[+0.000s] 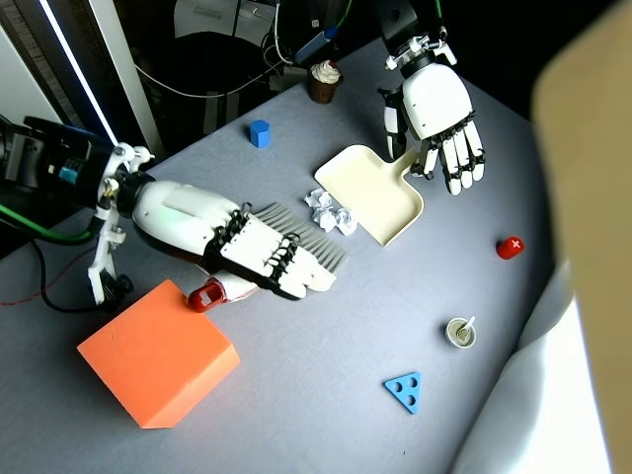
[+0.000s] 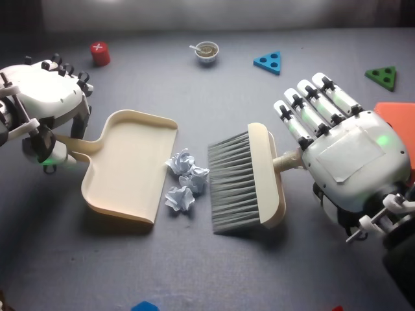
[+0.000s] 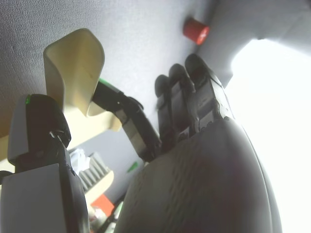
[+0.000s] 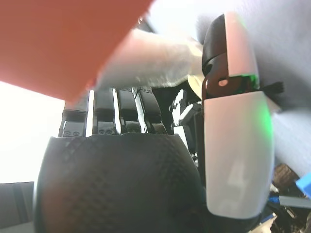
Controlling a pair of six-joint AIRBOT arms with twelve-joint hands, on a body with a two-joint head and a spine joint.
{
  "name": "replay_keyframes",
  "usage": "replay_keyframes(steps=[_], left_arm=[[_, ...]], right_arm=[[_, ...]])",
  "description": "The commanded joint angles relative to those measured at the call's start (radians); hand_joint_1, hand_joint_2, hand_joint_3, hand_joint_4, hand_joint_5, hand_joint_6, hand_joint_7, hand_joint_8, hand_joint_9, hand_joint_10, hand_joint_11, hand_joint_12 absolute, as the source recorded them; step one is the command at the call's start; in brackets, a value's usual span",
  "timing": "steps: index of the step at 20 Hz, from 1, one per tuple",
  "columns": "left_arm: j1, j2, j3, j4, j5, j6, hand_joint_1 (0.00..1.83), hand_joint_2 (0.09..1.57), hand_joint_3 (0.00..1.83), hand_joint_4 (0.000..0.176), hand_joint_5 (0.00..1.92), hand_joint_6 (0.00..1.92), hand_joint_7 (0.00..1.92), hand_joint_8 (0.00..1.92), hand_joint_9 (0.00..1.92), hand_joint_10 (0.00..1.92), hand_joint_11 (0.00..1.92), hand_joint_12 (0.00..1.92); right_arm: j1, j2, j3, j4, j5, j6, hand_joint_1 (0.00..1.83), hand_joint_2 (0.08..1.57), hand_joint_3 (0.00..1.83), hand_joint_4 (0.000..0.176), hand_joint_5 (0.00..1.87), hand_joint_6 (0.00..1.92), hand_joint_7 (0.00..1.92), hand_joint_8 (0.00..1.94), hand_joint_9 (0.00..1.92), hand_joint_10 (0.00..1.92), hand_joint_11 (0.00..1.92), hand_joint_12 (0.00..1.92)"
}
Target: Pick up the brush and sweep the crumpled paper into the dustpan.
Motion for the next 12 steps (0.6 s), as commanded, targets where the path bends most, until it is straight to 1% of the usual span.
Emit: replay_keyframes(steps=[1, 3, 4, 6, 7, 8, 9, 10, 11, 12], left_arm=[[-0.011, 0.005, -0.004, 0.022, -0.093, 0.003, 1.09, 1.11, 0.0, 0.0, 0.99, 0.97, 0.28, 0.0, 0.22, 0.0, 0.0, 0.52], [-0.014, 0.005, -0.004, 0.022, -0.093, 0.003, 1.11, 1.11, 0.0, 0.0, 0.99, 0.97, 0.28, 0.0, 0.2, 0.0, 0.0, 0.49], [-0.015, 0.003, -0.004, 0.021, -0.094, 0.003, 1.11, 1.12, 0.0, 0.0, 0.98, 0.97, 0.28, 0.0, 0.2, 0.0, 0.0, 0.54], [-0.017, 0.001, -0.006, 0.02, -0.098, 0.003, 1.12, 1.11, 0.0, 0.0, 1.0, 0.95, 0.29, 0.0, 0.21, 0.0, 0.0, 0.56], [-0.017, 0.0, -0.007, 0.02, -0.098, 0.003, 1.11, 1.11, 0.0, 0.0, 0.99, 0.96, 0.27, 0.0, 0.19, 0.0, 0.0, 0.51], [-0.018, 0.0, -0.007, 0.02, -0.098, 0.003, 1.12, 1.11, 0.0, 0.0, 0.99, 0.96, 0.26, 0.0, 0.19, 0.0, 0.0, 0.52], [-0.018, 0.001, -0.007, 0.02, -0.098, 0.003, 1.12, 1.11, 0.0, 0.0, 1.0, 0.94, 0.26, 0.0, 0.17, 0.0, 0.0, 0.48], [-0.017, 0.001, -0.008, 0.02, -0.098, 0.003, 1.12, 1.1, 0.0, 0.0, 1.01, 0.93, 0.26, 0.0, 0.17, 0.01, 0.0, 0.48], [-0.017, 0.0, -0.008, 0.018, -0.098, 0.003, 1.12, 1.11, 0.0, 0.0, 1.0, 0.94, 0.28, 0.01, 0.18, 0.01, 0.0, 0.45], [-0.017, 0.0, -0.008, 0.018, -0.098, 0.003, 1.12, 1.11, 0.0, 0.0, 1.0, 0.95, 0.27, 0.0, 0.18, 0.0, 0.0, 0.43]], right_arm=[[0.0, 0.003, 0.007, -0.064, 0.104, 0.001, 0.99, 1.04, 0.0, 0.0, 0.14, 0.01, 0.06, 0.01, 0.06, 0.0, 0.12, 0.01], [-0.007, -0.005, 0.023, -0.065, 0.101, 0.012, 1.01, 1.05, 0.0, 0.0, 0.16, 0.01, 0.08, 0.01, 0.07, 0.01, 0.12, 0.01], [-0.012, -0.01, 0.032, -0.065, 0.097, 0.018, 1.01, 1.04, 0.0, 0.0, 0.17, 0.02, 0.08, 0.01, 0.08, 0.01, 0.12, 0.01], [-0.018, -0.018, 0.049, -0.065, 0.096, 0.026, 0.99, 1.05, 0.0, 0.0, 0.15, 0.01, 0.09, 0.01, 0.09, 0.01, 0.13, 0.01], [-0.021, -0.023, 0.058, -0.065, 0.092, 0.031, 1.01, 1.05, 0.0, 0.0, 0.18, 0.01, 0.12, 0.02, 0.11, 0.01, 0.14, 0.02], [-0.021, -0.026, 0.062, -0.065, 0.082, 0.035, 1.02, 1.06, 0.0, 0.0, 0.21, 0.01, 0.16, 0.01, 0.13, 0.01, 0.15, 0.02], [-0.022, -0.029, 0.067, -0.065, 0.081, 0.038, 1.04, 1.05, 0.0, 0.0, 0.29, 0.01, 0.26, 0.01, 0.24, 0.01, 0.23, 0.05], [-0.023, -0.031, 0.069, -0.065, 0.079, 0.039, 1.04, 1.06, 0.0, 0.0, 0.38, 0.01, 0.4, 0.02, 0.39, 0.02, 0.32, 0.08], [-0.023, -0.031, 0.071, -0.065, 0.079, 0.04, 1.09, 1.03, 0.0, 0.0, 0.61, 0.01, 0.69, 0.04, 0.68, 0.08, 0.5, 0.19], [-0.024, -0.031, 0.071, -0.065, 0.078, 0.04, 1.09, 1.03, 0.0, 0.0, 0.8, 0.02, 0.87, 0.05, 0.8, 0.2, 0.45, 0.69]])
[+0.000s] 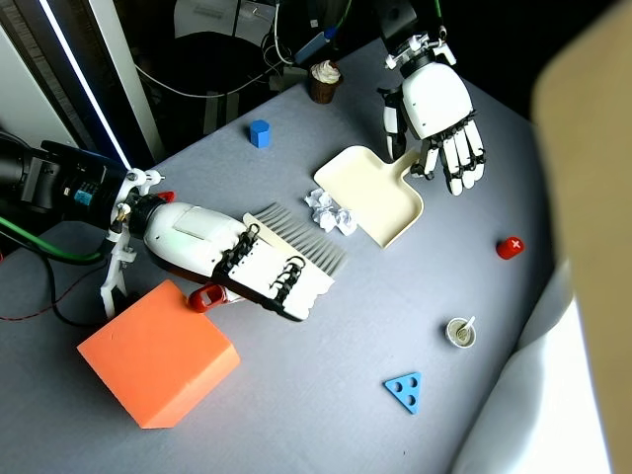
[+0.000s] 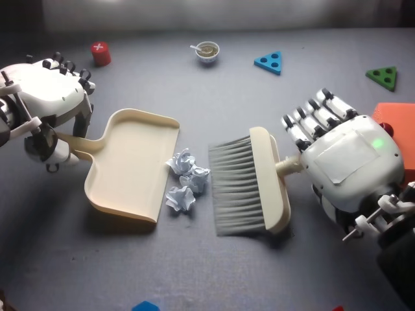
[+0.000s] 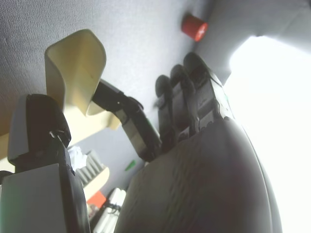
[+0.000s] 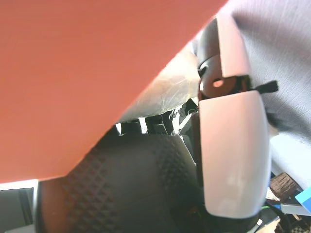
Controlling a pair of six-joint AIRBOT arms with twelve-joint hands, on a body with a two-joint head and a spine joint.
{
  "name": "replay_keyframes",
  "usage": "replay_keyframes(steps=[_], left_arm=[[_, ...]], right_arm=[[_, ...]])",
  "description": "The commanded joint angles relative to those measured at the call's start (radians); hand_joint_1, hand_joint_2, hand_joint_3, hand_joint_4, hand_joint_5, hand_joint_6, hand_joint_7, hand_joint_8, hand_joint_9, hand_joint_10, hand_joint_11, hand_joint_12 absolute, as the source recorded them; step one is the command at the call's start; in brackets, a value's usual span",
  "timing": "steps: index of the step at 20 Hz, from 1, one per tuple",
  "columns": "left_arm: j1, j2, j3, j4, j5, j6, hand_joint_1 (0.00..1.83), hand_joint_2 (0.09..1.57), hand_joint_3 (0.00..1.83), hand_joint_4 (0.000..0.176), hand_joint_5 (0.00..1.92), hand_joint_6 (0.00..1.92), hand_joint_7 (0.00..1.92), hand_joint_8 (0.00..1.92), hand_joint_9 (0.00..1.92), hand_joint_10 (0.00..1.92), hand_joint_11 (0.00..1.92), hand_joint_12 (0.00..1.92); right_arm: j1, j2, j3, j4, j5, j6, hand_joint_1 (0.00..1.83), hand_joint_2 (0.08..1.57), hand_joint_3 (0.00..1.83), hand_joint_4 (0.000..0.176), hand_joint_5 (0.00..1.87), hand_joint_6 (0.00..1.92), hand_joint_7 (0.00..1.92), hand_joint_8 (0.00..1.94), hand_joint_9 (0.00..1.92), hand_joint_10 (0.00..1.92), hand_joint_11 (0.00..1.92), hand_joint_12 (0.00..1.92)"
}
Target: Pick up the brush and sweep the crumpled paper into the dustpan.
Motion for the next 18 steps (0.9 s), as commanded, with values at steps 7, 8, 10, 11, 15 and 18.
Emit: replay_keyframes(steps=[7, 8, 10, 11, 15, 18], left_arm=[[-0.008, 0.0, -0.004, 0.025, -0.089, 0.004, 1.12, 1.1, 0.0, 0.0, 1.02, 0.92, 0.31, 0.0, 0.23, 0.0, 0.0, 0.57], [-0.008, 0.0, -0.004, 0.025, -0.089, 0.004, 1.12, 1.1, 0.0, 0.0, 1.02, 0.92, 0.31, 0.0, 0.23, 0.0, 0.0, 0.59], [-0.008, -0.002, -0.004, 0.024, -0.089, 0.004, 1.13, 1.09, 0.0, 0.0, 1.03, 0.89, 0.3, 0.0, 0.22, 0.0, 0.01, 0.58], [-0.009, -0.003, -0.005, 0.022, -0.089, 0.004, 1.14, 1.09, 0.0, 0.0, 1.04, 0.88, 0.3, 0.0, 0.23, 0.0, 0.0, 0.63], [-0.011, -0.006, -0.006, 0.022, -0.09, 0.004, 1.13, 1.1, 0.0, 0.0, 1.02, 0.91, 0.32, 0.0, 0.26, 0.0, 0.0, 0.67], [-0.011, -0.007, -0.008, 0.022, -0.09, 0.004, 1.12, 1.1, 0.0, 0.0, 1.02, 0.92, 0.31, 0.0, 0.24, 0.0, 0.0, 0.66]], right_arm=[[-0.003, 0.02, 0.012, -0.05, 0.086, -0.007, 1.3, 1.13, 0.0, 0.0, 0.8, 1.74, 1.16, 1.94, 1.43, 1.92, 1.59, 1.92], [-0.003, 0.022, 0.013, -0.059, 0.086, -0.007, 1.37, 1.14, 0.0, 0.0, 0.88, 1.89, 1.14, 1.94, 1.44, 1.92, 1.61, 1.92], [0.001, 0.032, 0.008, -0.083, 0.088, -0.008, 1.48, 1.19, 0.0, 0.0, 0.97, 1.92, 1.01, 1.94, 1.39, 1.92, 1.62, 1.92], [0.006, 0.039, 0.001, -0.085, 0.088, -0.01, 1.5, 1.2, 0.0, 0.0, 0.92, 1.92, 0.97, 1.94, 1.38, 1.92, 1.62, 1.92], [0.033, 0.079, -0.032, -0.12, 0.093, -0.038, 1.47, 1.21, 0.0, 0.078, 0.91, 1.92, 0.95, 1.94, 1.36, 1.92, 1.6, 1.92], [0.069, 0.11, -0.075, -0.143, 0.086, -0.087, 1.45, 1.2, 0.0, 0.12, 0.9, 1.92, 0.96, 1.94, 1.37, 1.92, 1.58, 1.92]])
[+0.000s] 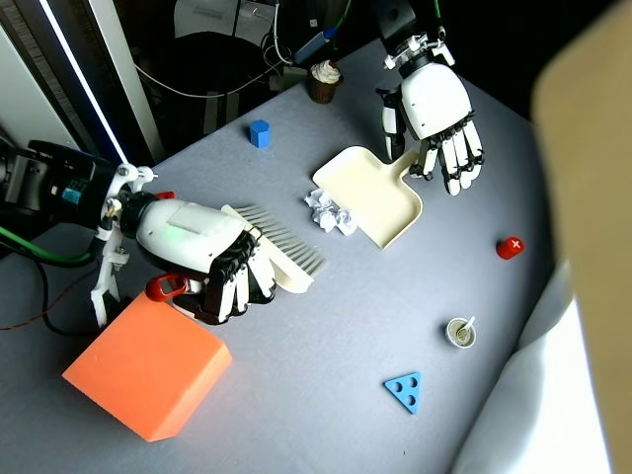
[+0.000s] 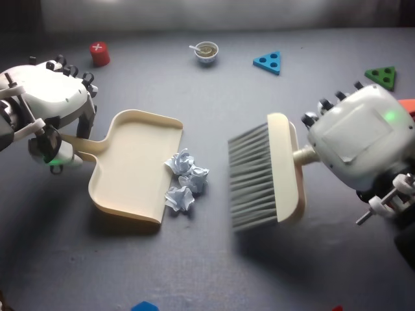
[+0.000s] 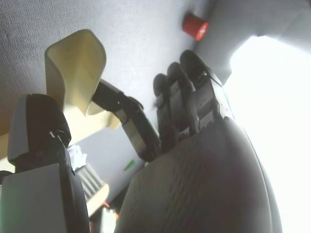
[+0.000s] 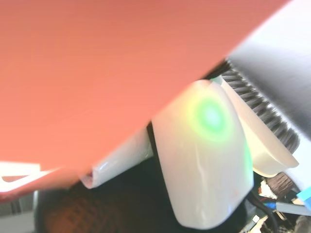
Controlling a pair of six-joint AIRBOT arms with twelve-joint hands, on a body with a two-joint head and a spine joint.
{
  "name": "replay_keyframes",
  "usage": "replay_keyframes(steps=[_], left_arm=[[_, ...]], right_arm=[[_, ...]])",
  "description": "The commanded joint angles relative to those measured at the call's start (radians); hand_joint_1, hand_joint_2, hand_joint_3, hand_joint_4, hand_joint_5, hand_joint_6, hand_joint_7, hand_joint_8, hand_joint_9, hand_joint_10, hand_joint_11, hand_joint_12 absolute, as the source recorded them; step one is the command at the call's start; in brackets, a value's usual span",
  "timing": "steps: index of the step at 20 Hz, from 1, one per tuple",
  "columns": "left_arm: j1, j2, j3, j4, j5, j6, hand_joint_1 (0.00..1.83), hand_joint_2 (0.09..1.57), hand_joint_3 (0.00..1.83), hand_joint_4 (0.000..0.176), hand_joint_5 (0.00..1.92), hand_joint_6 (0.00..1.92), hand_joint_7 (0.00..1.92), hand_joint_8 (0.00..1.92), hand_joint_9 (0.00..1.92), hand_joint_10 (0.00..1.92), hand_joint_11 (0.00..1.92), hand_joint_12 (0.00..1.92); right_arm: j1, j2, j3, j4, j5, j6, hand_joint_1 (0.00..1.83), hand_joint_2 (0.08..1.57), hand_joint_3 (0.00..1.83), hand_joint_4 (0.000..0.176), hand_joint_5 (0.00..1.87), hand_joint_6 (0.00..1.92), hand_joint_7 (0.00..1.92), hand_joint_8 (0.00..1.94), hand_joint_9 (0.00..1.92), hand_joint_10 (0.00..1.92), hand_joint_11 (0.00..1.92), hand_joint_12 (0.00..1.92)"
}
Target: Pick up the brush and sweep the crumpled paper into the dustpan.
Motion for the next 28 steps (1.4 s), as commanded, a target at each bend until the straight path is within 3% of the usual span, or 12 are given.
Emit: replay_keyframes(steps=[1, 10, 14, 17, 21, 23, 24, 25, 28], left_arm=[[-0.011, -0.003, 0.0, 0.028, -0.08, 0.004, 1.12, 1.09, 0.0, 0.0, 1.03, 0.9, 0.33, 0.0, 0.26, 0.0, 0.0, 0.68], [-0.014, -0.006, 0.002, 0.032, -0.077, 0.004, 1.12, 1.1, 0.0, 0.0, 1.02, 0.92, 0.31, 0.0, 0.25, 0.0, 0.0, 0.7], [-0.014, -0.003, 0.004, 0.033, -0.076, 0.004, 1.13, 1.09, 0.0, 0.0, 1.02, 0.91, 0.32, 0.0, 0.26, 0.0, 0.0, 0.68], [-0.014, -0.003, 0.003, 0.033, -0.077, 0.004, 1.13, 1.09, 0.0, 0.0, 1.03, 0.9, 0.32, 0.0, 0.26, 0.0, 0.0, 0.64], [-0.014, -0.004, 0.001, 0.033, -0.08, 0.004, 1.12, 1.1, 0.0, 0.0, 1.02, 0.91, 0.34, 0.0, 0.28, 0.0, 0.01, 0.67], [-0.014, -0.004, 0.0, 0.033, -0.081, 0.004, 1.12, 1.09, 0.0, 0.0, 1.03, 0.9, 0.34, 0.0, 0.29, 0.0, 0.0, 0.7], [-0.014, -0.004, -0.001, 0.033, -0.081, 0.004, 1.12, 1.09, 0.0, 0.0, 1.03, 0.9, 0.33, 0.0, 0.27, 0.0, 0.0, 0.7], [-0.014, -0.003, -0.002, 0.033, -0.081, 0.004, 1.12, 1.09, 0.0, 0.0, 1.03, 0.9, 0.32, 0.0, 0.25, 0.0, 0.0, 0.68], [-0.014, -0.002, -0.004, 0.033, -0.082, 0.004, 1.12, 1.09, 0.0, 0.0, 1.03, 0.89, 0.33, 0.0, 0.27, 0.01, 0.0, 0.68]], right_arm=[[0.021, 0.015, -0.01, -0.072, 0.109, -0.026, 1.47, 1.2, 0.0, 0.117, 0.91, 1.92, 0.97, 1.94, 1.36, 1.92, 1.58, 1.92], [0.187, 0.108, -0.134, -0.097, 0.003, -0.243, 1.43, 1.21, 0.0, 0.072, 0.87, 1.92, 0.96, 1.94, 1.3, 1.92, 1.53, 1.92], [0.214, 0.146, -0.183, -0.093, -0.056, -0.343, 1.44, 1.18, 0.0, 0.064, 0.9, 1.92, 0.98, 1.94, 1.32, 1.92, 1.56, 1.92], [0.242, 0.181, -0.23, 0.003, -0.118, -0.475, 1.41, 1.19, 0.0, 0.06, 0.9, 1.92, 0.99, 1.94, 1.33, 1.92, 1.55, 1.92], [0.291, 0.204, -0.288, 0.191, -0.138, -0.674, 1.41, 1.2, 0.0, 0.038, 0.88, 1.92, 0.97, 1.94, 1.34, 1.92, 1.55, 1.92], [0.314, 0.217, -0.322, 0.254, -0.152, -0.758, 1.39, 1.19, 0.0, 0.035, 0.87, 1.92, 0.97, 1.94, 1.33, 1.92, 1.55, 1.92], [0.323, 0.226, -0.342, 0.28, -0.158, -0.77, 1.4, 1.18, 0.0, 0.035, 0.88, 1.92, 0.98, 1.94, 1.33, 1.92, 1.54, 1.92], [0.33, 0.235, -0.36, 0.278, -0.161, -0.77, 1.39, 1.17, 0.0, 0.0, 0.88, 1.92, 0.97, 1.94, 1.33, 1.92, 1.55, 1.92], [0.339, 0.252, -0.393, 0.264, -0.177, -0.772, 1.39, 1.16, 0.0, 0.0, 0.86, 1.92, 0.98, 1.94, 1.35, 1.92, 1.56, 1.92]])
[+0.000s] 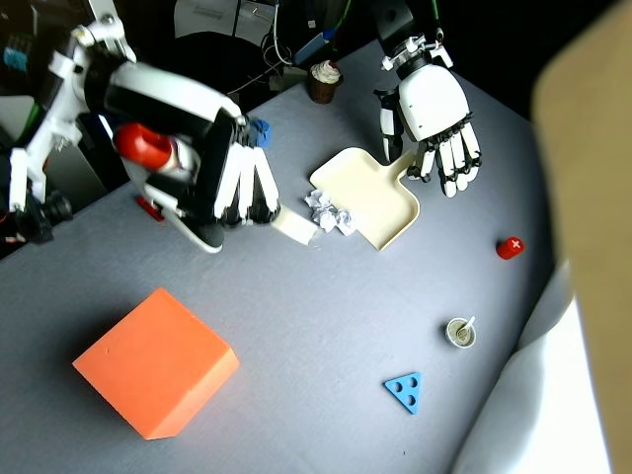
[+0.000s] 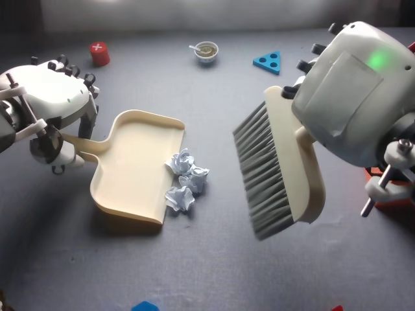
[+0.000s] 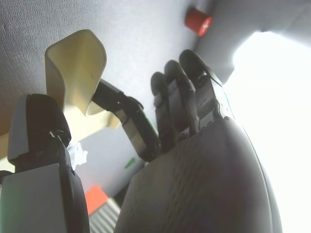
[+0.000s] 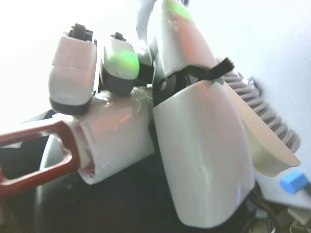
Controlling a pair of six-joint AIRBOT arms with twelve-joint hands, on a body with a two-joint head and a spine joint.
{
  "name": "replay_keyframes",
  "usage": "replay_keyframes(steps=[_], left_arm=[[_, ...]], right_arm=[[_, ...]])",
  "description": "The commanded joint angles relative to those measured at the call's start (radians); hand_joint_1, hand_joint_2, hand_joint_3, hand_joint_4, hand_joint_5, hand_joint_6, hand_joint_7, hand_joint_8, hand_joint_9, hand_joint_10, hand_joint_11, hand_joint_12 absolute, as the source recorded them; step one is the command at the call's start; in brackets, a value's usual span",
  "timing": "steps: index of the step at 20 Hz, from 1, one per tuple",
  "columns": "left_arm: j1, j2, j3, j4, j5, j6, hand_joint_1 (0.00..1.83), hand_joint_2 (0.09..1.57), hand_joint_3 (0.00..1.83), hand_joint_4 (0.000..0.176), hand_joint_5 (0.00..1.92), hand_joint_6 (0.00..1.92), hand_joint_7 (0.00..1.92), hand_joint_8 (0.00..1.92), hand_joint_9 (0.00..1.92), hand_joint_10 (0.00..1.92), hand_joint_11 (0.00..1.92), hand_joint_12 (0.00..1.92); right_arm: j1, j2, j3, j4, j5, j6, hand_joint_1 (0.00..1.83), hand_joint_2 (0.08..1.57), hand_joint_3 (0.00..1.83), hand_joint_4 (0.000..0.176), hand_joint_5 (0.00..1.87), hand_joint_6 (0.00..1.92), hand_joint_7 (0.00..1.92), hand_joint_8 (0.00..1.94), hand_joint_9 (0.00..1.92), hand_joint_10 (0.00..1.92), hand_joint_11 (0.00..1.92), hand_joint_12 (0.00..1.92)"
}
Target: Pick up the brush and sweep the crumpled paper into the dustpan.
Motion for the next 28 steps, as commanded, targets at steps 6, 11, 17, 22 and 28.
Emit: replay_keyframes(steps=[6, 11, 17, 22, 28], left_arm=[[-0.012, 0.001, -0.001, 0.029, -0.074, 0.005, 1.12, 1.09, 0.0, 0.0, 1.03, 0.89, 0.33, 0.0, 0.26, 0.0, 0.0, 0.66], [-0.009, 0.003, -0.008, 0.029, -0.077, 0.005, 1.11, 1.09, 0.0, 0.0, 1.03, 0.9, 0.33, 0.0, 0.28, 0.0, 0.0, 0.69], [-0.006, 0.006, -0.01, 0.029, -0.079, 0.005, 1.11, 1.09, 0.0, 0.0, 1.03, 0.9, 0.34, 0.0, 0.28, 0.0, 0.01, 0.72], [-0.013, 0.006, -0.007, 0.028, -0.078, 0.005, 1.11, 1.09, 0.0, 0.0, 1.03, 0.9, 0.34, 0.0, 0.3, 0.0, 0.0, 0.7], [-0.012, 0.01, -0.004, 0.028, -0.071, 0.005, 1.12, 1.08, 0.0, 0.0, 1.05, 0.86, 0.33, 0.0, 0.27, 0.0, 0.01, 0.67]], right_arm=[[-0.009, 0.043, 0.039, -0.125, -0.005, -0.019, 1.39, 1.17, 0.0, 0.0, 0.85, 1.92, 0.95, 1.94, 1.33, 1.92, 1.55, 1.92], [-0.024, 0.092, 0.1, -0.156, -0.177, 0.066, 1.38, 1.18, 0.0, 0.007, 0.87, 1.92, 1.0, 1.94, 1.38, 1.92, 1.57, 1.92], [-0.003, 0.121, 0.166, -0.358, -0.232, 0.2, 1.42, 1.17, 0.0, 0.018, 0.88, 1.92, 0.97, 1.94, 1.34, 1.92, 1.56, 1.92], [-0.001, 0.083, 0.204, -0.154, -0.167, 0.126, 1.39, 1.19, 0.0, 0.017, 0.87, 1.92, 1.01, 1.94, 1.37, 1.92, 1.55, 1.92], [0.012, 0.069, 0.215, -0.174, -0.2, 0.126, 1.38, 1.18, 0.0, 0.0, 0.85, 1.92, 1.01, 1.94, 1.37, 1.92, 1.58, 1.92]])
